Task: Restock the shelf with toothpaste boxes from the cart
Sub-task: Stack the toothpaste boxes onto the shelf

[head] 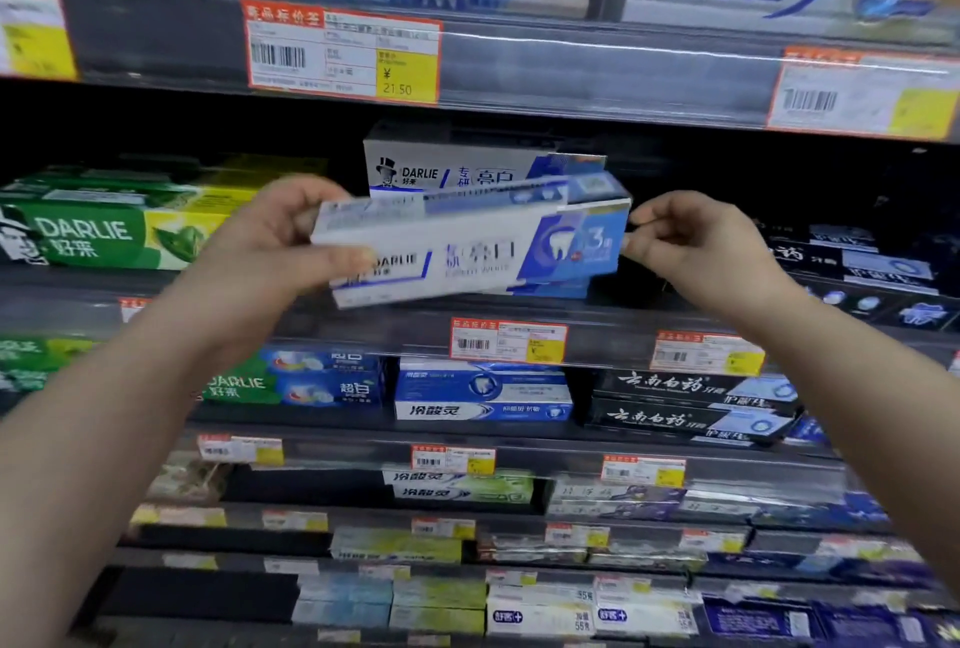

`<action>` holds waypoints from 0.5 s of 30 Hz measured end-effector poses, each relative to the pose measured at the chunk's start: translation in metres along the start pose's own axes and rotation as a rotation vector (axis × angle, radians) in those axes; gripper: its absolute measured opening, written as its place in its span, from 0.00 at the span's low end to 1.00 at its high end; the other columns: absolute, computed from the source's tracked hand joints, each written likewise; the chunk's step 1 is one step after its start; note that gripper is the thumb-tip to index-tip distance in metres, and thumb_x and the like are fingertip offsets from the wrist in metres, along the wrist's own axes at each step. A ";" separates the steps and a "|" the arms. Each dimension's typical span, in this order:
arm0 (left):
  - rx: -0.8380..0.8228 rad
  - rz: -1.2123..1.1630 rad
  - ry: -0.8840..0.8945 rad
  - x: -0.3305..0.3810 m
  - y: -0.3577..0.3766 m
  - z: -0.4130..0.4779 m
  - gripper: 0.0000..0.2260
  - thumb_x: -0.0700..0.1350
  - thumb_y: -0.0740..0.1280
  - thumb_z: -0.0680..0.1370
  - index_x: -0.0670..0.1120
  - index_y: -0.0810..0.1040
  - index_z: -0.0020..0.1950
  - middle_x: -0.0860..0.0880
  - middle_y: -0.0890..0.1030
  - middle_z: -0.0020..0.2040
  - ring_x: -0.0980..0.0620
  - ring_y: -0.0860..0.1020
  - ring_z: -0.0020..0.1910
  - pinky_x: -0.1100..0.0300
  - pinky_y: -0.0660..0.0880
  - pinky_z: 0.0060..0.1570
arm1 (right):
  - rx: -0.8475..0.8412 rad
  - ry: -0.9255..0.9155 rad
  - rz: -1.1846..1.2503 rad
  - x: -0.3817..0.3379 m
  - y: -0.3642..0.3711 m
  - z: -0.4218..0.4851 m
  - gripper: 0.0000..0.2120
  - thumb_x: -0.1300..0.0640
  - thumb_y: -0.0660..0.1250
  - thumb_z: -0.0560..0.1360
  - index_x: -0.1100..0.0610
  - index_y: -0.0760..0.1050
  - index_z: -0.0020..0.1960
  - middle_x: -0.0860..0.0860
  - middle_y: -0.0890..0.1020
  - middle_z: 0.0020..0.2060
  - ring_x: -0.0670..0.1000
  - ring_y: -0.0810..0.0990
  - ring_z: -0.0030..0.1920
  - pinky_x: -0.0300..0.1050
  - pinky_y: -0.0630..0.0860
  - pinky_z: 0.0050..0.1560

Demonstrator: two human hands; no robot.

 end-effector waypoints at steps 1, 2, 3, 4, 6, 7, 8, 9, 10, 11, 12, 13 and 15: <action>0.008 0.012 0.015 0.004 0.002 0.009 0.19 0.38 0.74 0.57 0.49 0.73 0.44 0.56 0.83 0.34 0.61 0.81 0.34 0.67 0.79 0.36 | 0.005 0.006 -0.001 0.000 -0.002 0.000 0.09 0.58 0.73 0.69 0.54 0.74 0.45 0.52 0.76 0.35 0.41 0.72 0.32 0.32 0.70 0.37; 0.018 0.024 0.024 0.007 0.003 0.016 0.18 0.35 0.74 0.60 0.49 0.72 0.44 0.57 0.83 0.34 0.62 0.81 0.34 0.68 0.79 0.36 | 0.010 0.011 -0.003 0.000 -0.003 -0.001 0.10 0.57 0.73 0.69 0.56 0.74 0.46 0.51 0.75 0.34 0.42 0.71 0.32 0.32 0.69 0.36; 0.031 0.031 0.026 0.009 0.003 0.023 0.17 0.33 0.73 0.64 0.50 0.72 0.44 0.58 0.83 0.33 0.62 0.81 0.34 0.68 0.79 0.36 | 0.019 0.016 -0.008 0.000 -0.004 -0.002 0.10 0.57 0.73 0.69 0.56 0.74 0.47 0.50 0.75 0.33 0.42 0.71 0.31 0.31 0.69 0.35; 0.047 0.035 0.026 0.010 0.004 0.029 0.16 0.32 0.70 0.66 0.50 0.72 0.45 0.59 0.83 0.33 0.62 0.81 0.35 0.68 0.79 0.37 | 0.027 0.020 -0.013 0.001 -0.005 -0.003 0.10 0.57 0.73 0.69 0.56 0.74 0.47 0.48 0.74 0.32 0.41 0.71 0.30 0.30 0.69 0.34; 0.065 0.045 0.027 0.012 0.003 0.037 0.14 0.34 0.70 0.67 0.50 0.73 0.46 0.59 0.83 0.34 0.62 0.82 0.36 0.67 0.80 0.38 | 0.038 0.036 -0.023 0.003 -0.004 -0.004 0.10 0.57 0.73 0.69 0.57 0.75 0.48 0.47 0.74 0.31 0.39 0.71 0.28 0.32 0.69 0.35; 0.069 0.057 0.028 0.011 0.003 0.040 0.14 0.35 0.70 0.67 0.50 0.74 0.46 0.58 0.84 0.33 0.61 0.82 0.35 0.67 0.80 0.37 | 0.038 0.046 -0.025 0.005 -0.004 -0.004 0.10 0.57 0.73 0.69 0.57 0.75 0.48 0.46 0.74 0.31 0.38 0.72 0.27 0.34 0.70 0.37; 0.078 0.072 0.031 0.010 0.002 0.043 0.14 0.34 0.70 0.68 0.50 0.75 0.46 0.58 0.84 0.32 0.61 0.82 0.35 0.68 0.79 0.36 | 0.036 0.054 -0.025 0.006 -0.003 -0.004 0.11 0.58 0.72 0.69 0.57 0.75 0.49 0.46 0.75 0.31 0.38 0.72 0.27 0.35 0.70 0.38; 0.091 0.091 0.038 0.009 0.002 0.044 0.13 0.34 0.70 0.69 0.50 0.75 0.47 0.58 0.84 0.32 0.61 0.82 0.34 0.69 0.78 0.36 | 0.028 0.061 -0.020 0.007 -0.001 -0.005 0.11 0.58 0.72 0.70 0.58 0.75 0.50 0.46 0.75 0.31 0.38 0.72 0.28 0.36 0.70 0.38; 0.111 0.113 0.048 0.008 0.001 0.046 0.13 0.34 0.70 0.69 0.50 0.76 0.48 0.58 0.84 0.32 0.62 0.81 0.34 0.71 0.77 0.36 | 0.017 0.070 -0.010 0.008 0.000 -0.005 0.12 0.59 0.72 0.70 0.59 0.75 0.51 0.47 0.76 0.32 0.40 0.73 0.30 0.37 0.71 0.39; 0.137 0.136 0.059 0.006 0.000 0.047 0.14 0.35 0.71 0.70 0.50 0.77 0.51 0.58 0.84 0.34 0.64 0.81 0.34 0.71 0.76 0.37 | 0.005 0.076 0.000 0.008 0.003 -0.006 0.12 0.59 0.72 0.70 0.59 0.75 0.52 0.47 0.76 0.32 0.42 0.73 0.32 0.37 0.71 0.39; 0.171 0.161 0.072 0.005 0.001 0.048 0.16 0.35 0.71 0.70 0.49 0.76 0.55 0.58 0.83 0.36 0.65 0.80 0.35 0.72 0.76 0.38 | -0.006 0.077 0.008 0.007 0.005 -0.006 0.13 0.59 0.72 0.70 0.58 0.75 0.53 0.48 0.77 0.34 0.43 0.73 0.33 0.37 0.71 0.40; 0.215 0.186 0.079 0.003 0.000 0.049 0.19 0.37 0.72 0.70 0.49 0.74 0.58 0.58 0.82 0.41 0.65 0.80 0.35 0.71 0.76 0.39 | -0.017 0.074 0.007 0.006 0.008 -0.007 0.15 0.58 0.72 0.70 0.58 0.75 0.54 0.48 0.78 0.36 0.44 0.73 0.35 0.37 0.71 0.41; 0.304 0.201 0.073 -0.002 -0.001 0.050 0.20 0.40 0.74 0.69 0.49 0.71 0.57 0.54 0.79 0.46 0.60 0.81 0.40 0.62 0.78 0.44 | -0.035 0.067 -0.014 0.003 0.013 -0.008 0.18 0.55 0.71 0.70 0.58 0.75 0.58 0.51 0.80 0.42 0.44 0.75 0.38 0.36 0.71 0.44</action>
Point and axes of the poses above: each hand's wrist, its own z-axis towards the middle knuckle, its own y-axis out of the palm, x = y × z, the point moved 4 cm from there along z, towards the middle knuckle
